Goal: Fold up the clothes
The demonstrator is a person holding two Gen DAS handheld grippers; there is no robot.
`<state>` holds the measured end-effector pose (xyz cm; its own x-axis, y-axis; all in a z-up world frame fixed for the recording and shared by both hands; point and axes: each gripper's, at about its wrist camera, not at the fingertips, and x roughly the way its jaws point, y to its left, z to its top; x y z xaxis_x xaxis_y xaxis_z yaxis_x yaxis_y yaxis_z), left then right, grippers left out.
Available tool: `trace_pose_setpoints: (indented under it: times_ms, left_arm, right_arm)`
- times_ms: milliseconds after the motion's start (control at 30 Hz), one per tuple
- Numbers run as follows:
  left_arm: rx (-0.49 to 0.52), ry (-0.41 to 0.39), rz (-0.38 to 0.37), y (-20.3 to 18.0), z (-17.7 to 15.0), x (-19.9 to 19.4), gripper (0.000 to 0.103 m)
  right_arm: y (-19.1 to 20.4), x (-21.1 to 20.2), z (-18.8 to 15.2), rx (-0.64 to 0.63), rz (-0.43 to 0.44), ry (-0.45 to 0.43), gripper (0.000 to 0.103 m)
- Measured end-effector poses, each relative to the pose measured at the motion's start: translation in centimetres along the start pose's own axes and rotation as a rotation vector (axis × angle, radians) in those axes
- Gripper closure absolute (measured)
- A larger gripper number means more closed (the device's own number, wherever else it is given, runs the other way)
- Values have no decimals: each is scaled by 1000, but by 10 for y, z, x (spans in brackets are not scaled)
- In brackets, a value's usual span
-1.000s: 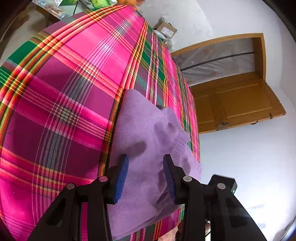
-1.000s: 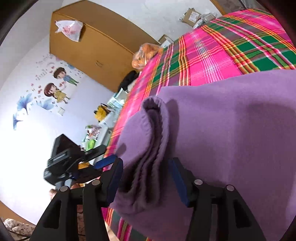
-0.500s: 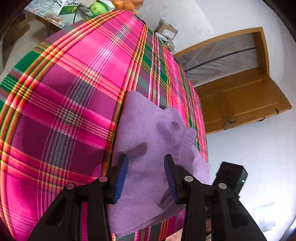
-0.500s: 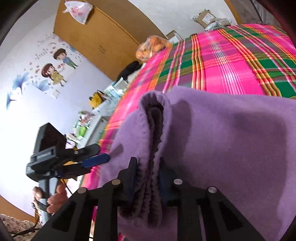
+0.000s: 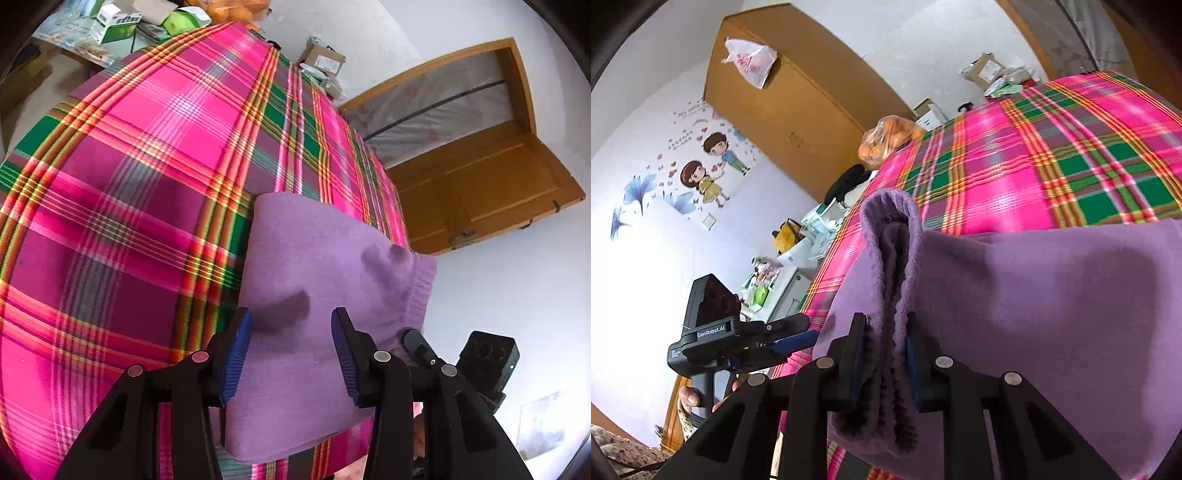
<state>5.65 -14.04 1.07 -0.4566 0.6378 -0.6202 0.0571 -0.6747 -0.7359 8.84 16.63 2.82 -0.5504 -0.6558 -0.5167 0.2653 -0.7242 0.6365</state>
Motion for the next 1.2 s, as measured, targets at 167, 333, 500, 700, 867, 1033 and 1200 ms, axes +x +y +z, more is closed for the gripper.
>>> trace_pose_setpoints:
  times_ms: [167,333,500,700,867,1033,1200]
  left_arm:
    - [10,19,14,-9,1,11,57]
    - [15,31,24,-13,-1,17,57]
    - [17,46,46,-13,-5,24,57]
    - [28,54,76,-14,-9,32,57]
    - [60,55,122,-16,-12,35,57]
    - [60,69,134,-12,-13,39,57]
    - [82,80,142,-15,-15,37,57]
  right_arm:
    - [-17,-12,-6,43,-14,-16,83]
    - [-33,-14,-10,78,-30,-24,83]
    - [-45,-15,-12,87,-51,-28,83]
    - [-56,-10,-15,86,-88,-14,82]
    - [-58,-8,-17,66,-123,-14,79]
    - [-46,-15,-17,-12,-264,-37,75]
    - [4,-17,-25,-276,-431,-104,71]
